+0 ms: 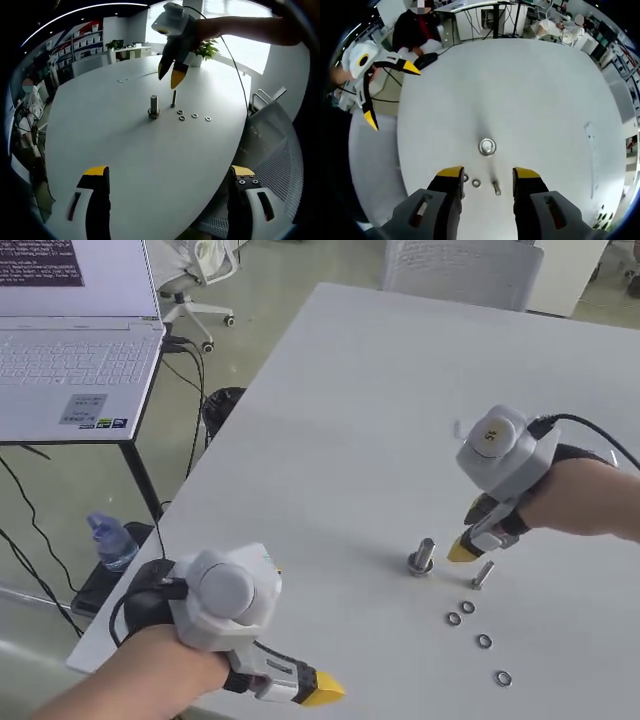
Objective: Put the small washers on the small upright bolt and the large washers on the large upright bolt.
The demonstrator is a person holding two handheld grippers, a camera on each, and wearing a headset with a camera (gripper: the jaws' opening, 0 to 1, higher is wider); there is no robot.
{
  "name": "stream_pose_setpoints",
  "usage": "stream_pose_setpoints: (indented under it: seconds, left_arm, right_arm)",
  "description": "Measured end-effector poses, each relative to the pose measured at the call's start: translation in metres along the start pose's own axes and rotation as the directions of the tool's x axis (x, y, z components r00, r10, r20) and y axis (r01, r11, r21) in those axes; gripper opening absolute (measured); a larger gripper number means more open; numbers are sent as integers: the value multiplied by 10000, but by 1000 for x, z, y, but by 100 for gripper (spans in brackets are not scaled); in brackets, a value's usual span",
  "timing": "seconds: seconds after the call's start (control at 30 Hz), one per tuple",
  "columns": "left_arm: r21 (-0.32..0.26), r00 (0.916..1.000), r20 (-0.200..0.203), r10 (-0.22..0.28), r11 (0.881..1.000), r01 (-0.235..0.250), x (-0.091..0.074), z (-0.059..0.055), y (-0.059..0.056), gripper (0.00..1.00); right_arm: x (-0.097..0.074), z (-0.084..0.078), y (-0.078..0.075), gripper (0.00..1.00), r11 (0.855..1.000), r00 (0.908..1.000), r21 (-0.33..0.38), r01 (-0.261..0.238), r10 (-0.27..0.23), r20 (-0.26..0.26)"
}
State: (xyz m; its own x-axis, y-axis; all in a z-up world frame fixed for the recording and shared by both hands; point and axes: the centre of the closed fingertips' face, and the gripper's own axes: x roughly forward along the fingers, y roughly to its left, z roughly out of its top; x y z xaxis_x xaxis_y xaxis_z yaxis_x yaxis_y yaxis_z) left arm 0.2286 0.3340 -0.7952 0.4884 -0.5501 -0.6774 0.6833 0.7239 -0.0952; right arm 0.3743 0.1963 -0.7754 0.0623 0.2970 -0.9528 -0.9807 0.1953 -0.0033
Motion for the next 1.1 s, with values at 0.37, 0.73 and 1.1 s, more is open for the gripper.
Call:
stream_pose_setpoints:
  seconds: [0.37,0.73,1.1]
  left_arm:
    - [-59,10000,23,20,10000,-20,-2,0,-3,99]
    - [-153,9999,-7,100,9998,-100,-3,1,-6,98]
    - [-164,9995,207,238,9996,-235,-3,7,-10,99]
  right_arm:
    - [-11,-24,9,39,9998,10000,-206,-5,3,-89]
    - [-20,-47,20,39,9994,9998,-258,-214,215,40]
    - [-17,-50,31,34,9989,9987,-267,-388,396,316]
